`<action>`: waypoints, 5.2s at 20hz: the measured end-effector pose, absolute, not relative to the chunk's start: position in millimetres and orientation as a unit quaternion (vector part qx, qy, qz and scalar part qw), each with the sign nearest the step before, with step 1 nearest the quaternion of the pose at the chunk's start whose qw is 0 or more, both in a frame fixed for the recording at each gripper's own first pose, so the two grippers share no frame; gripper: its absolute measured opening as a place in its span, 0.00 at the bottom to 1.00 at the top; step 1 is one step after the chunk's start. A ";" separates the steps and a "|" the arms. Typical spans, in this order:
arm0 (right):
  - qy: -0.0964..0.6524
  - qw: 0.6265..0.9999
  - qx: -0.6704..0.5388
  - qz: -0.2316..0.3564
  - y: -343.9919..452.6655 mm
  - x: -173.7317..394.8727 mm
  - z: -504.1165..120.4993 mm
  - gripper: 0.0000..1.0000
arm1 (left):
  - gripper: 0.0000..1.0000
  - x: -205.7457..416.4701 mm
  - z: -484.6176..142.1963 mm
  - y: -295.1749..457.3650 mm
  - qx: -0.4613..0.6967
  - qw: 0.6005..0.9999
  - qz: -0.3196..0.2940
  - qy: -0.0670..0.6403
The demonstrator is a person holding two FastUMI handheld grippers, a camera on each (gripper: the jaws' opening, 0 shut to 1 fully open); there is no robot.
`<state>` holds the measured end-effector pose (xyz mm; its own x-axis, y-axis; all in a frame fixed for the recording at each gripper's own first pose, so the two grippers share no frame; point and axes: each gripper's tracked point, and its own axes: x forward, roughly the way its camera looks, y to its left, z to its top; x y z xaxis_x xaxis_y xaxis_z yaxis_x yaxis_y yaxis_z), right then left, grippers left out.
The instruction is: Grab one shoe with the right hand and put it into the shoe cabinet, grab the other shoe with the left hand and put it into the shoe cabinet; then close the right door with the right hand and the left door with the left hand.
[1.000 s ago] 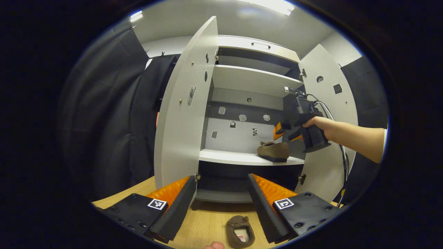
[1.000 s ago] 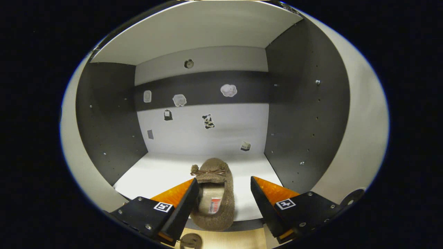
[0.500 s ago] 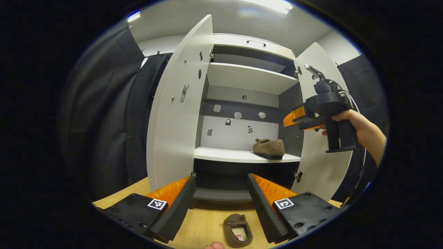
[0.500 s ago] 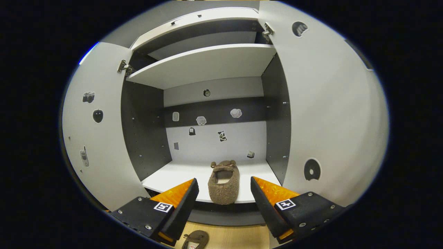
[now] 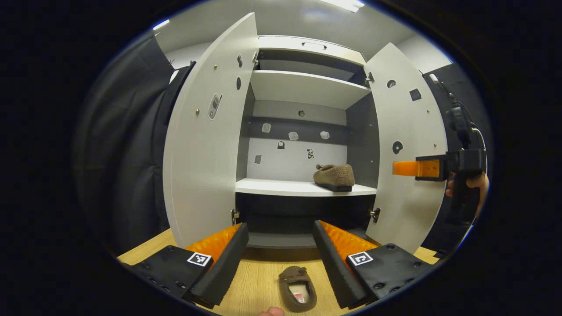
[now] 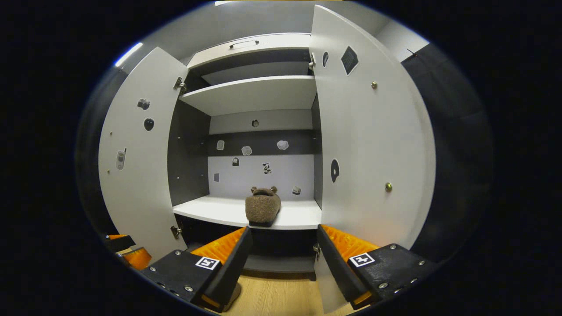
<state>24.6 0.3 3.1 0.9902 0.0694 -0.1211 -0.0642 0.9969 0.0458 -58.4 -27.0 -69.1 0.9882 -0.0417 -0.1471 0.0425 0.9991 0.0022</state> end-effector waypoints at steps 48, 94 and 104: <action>0.068 0.997 0.028 0.022 -2.2 -80.9 -53.9 0.92 | 0.12 -16.4 -244.5 -15.2 -0.057 0.965 -0.005 0.257; 0.086 0.994 0.037 -0.058 -52.6 -127.0 -33.4 0.92 | 0.67 357.7 -76.8 -39.2 0.028 0.968 0.033 0.248; 0.084 0.994 0.048 -0.042 -48.3 -108.5 -36.2 0.92 | 0.92 327.3 -62.5 -34.3 -0.005 0.973 0.015 0.228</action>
<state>-108.5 -48.3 -36.2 0.9823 -0.0746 -0.1719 0.0908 0.9919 0.0883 327.3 -34.3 -62.5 0.8952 0.0272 -0.4448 -0.0320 0.9995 -0.0032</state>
